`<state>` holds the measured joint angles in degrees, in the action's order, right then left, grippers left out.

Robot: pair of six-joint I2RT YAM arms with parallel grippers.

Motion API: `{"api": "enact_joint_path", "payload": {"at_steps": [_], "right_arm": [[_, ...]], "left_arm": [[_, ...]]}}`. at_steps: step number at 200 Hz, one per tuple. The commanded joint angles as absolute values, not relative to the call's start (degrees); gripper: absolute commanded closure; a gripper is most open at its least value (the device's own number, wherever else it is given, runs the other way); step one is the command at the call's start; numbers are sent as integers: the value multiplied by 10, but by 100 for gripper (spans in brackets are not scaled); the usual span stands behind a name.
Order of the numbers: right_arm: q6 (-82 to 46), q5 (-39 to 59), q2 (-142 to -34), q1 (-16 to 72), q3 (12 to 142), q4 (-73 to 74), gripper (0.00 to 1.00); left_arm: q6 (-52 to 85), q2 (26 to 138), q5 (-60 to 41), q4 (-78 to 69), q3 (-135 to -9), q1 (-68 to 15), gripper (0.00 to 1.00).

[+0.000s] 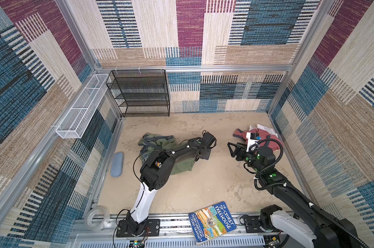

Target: Pick out a specific cloth from the pile

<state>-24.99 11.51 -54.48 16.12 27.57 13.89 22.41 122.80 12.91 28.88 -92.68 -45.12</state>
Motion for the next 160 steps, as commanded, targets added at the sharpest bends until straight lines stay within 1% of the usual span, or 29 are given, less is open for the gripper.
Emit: {"api": "enact_joint_path", "payload": {"at_steps": [1,88,160], "right_arm": [[-254,120,-546,162,277,161,27],[-256,127,-564,161,288,165,27],[-262,150,-606,161,305,187,27]], "left_arm": [[219,1205,145,294,-925,-450,100],[183,1094,206,309,-924,-439,100],[172,953,255,324,-875,-381,100]]}}
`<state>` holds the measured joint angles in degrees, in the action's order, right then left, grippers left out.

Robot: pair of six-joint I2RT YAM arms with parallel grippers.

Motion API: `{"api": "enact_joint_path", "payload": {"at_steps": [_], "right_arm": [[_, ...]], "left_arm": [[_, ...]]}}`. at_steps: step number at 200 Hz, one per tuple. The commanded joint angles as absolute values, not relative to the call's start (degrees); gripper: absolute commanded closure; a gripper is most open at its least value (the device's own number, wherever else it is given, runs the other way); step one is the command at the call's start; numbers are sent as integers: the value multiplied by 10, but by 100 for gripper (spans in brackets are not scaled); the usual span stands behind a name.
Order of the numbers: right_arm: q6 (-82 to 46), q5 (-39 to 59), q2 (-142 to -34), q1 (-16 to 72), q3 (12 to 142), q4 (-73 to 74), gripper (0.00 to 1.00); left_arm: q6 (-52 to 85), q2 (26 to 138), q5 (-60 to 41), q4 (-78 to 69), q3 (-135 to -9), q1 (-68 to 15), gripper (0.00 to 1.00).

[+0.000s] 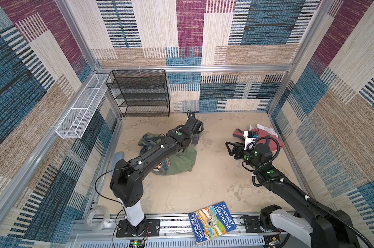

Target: Pick out a specific cloth from the pile

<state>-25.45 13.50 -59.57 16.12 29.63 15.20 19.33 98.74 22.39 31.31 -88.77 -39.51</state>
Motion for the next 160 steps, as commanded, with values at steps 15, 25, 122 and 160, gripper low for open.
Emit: {"api": "enact_joint_path", "payload": {"at_steps": [15,25,122,160], "right_arm": [[-262,151,-617,161,309,190,28],[-262,152,-623,162,311,192,28],[-264,170,-657,162,319,210,28],[-266,178,-668,161,320,215,29]], "left_arm": [[171,925,261,326,-865,-366,100],[171,908,263,329,-857,-356,100],[190,791,273,377,-811,-252,100],[188,773,273,388,-792,-221,100]]}}
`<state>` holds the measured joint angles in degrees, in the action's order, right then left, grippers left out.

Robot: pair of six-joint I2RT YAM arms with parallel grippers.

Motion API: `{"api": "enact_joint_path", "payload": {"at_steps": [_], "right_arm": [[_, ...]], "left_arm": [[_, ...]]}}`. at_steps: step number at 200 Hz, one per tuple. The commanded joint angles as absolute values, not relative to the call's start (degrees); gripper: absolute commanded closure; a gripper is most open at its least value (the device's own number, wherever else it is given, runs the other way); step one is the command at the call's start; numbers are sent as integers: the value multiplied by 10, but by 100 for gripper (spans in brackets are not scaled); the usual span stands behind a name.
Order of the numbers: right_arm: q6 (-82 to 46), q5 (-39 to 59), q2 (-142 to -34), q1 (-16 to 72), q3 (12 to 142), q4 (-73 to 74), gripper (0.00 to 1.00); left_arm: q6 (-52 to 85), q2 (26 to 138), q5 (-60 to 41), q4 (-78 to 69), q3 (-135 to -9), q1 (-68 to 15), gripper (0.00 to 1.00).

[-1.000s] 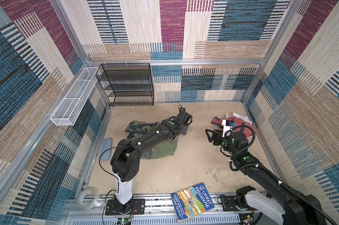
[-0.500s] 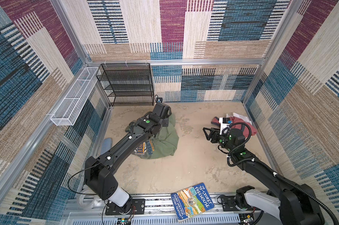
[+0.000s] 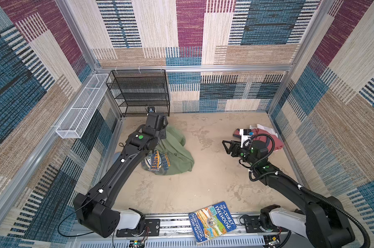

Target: Pick out a specific cloth from the pile

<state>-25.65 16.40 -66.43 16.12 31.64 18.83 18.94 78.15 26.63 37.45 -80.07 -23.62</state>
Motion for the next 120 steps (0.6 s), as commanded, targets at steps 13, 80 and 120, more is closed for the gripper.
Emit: {"api": "enact_joint_path", "payload": {"at_steps": [13,80,120], "right_arm": [[-268,183,-669,162,321,217,29],[-261,193,-668,161,326,210,30],[-260,198,-671,161,328,208,30]], "left_arm": [[189,773,271,392,-786,-208,100],[202,775,265,379,-736,-144,100],[206,782,263,376,-713,-110,100]]}}
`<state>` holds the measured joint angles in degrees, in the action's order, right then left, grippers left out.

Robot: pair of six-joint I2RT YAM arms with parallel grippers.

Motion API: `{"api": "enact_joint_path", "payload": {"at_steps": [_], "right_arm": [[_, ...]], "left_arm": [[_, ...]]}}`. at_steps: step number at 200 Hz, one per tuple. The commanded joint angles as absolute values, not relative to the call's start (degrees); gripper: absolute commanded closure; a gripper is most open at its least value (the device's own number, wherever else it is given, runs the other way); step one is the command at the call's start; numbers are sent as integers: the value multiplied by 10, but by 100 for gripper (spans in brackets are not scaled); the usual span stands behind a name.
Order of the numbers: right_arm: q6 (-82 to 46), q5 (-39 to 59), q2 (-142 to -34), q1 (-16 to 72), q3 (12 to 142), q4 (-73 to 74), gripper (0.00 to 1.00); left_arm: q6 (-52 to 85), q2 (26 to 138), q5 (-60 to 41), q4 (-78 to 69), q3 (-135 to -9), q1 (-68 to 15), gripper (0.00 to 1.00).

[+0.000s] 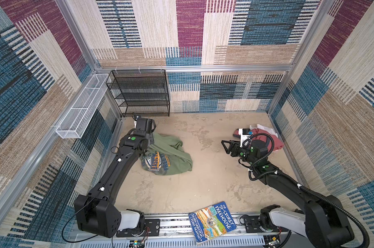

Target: Pick out a specific cloth from the pile

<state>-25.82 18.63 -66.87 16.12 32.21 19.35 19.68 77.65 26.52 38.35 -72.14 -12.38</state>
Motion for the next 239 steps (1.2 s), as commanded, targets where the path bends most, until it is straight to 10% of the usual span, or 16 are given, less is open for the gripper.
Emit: {"api": "enact_joint_path", "payload": {"at_steps": [1,211,239], "right_arm": [[-260,199,-671,162,329,208,30],[-210,218,-742,259,382,201,31],[-210,215,-751,264,386,201,31]], "left_arm": [[206,782,263,377,-713,-109,100],[239,862,203,305,-627,-34,100],[245,856,193,308,-627,-30,68]]}}
